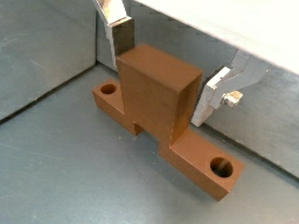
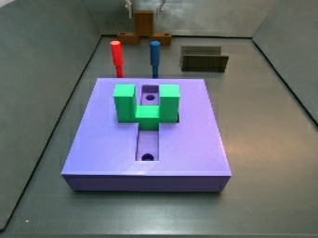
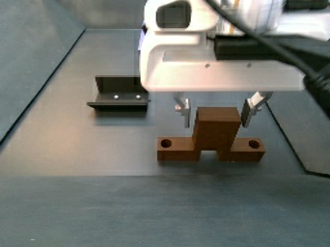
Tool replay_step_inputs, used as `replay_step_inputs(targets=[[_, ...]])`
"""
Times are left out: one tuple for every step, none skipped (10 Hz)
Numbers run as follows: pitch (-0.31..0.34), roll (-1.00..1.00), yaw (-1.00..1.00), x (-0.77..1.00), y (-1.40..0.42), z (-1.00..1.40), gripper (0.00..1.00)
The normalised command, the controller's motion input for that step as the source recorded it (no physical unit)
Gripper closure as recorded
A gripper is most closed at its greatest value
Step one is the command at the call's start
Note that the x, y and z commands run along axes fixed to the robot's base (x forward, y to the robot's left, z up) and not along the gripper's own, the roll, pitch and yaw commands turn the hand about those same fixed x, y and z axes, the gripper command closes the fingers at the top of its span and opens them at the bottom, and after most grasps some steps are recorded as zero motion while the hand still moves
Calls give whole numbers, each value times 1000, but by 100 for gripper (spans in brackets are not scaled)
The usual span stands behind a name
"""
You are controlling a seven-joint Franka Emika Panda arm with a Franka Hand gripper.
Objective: Pick up the brown object. Move up. Move to above the board. Insert the brown object.
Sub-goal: Pick up the brown object.
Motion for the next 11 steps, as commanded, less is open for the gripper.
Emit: replay_step_inputs(targets=[[0,-6,0,20,0,-109,0],[0,-26,89,0,0,0,0],[7,-61,151,54,0,0,0],[4,-63,123,57,0,0,0],[0,-51,123,49,0,-11,0],[0,0,3,0,0,-129,0],[-1,0,0,0,0,-114,0],[-20,0,0,0,0,-117,0],[-21,0,0,0,0,-149,0],[-33,0,0,0,0,-174,0],[0,-7,0,0,0,0,0]])
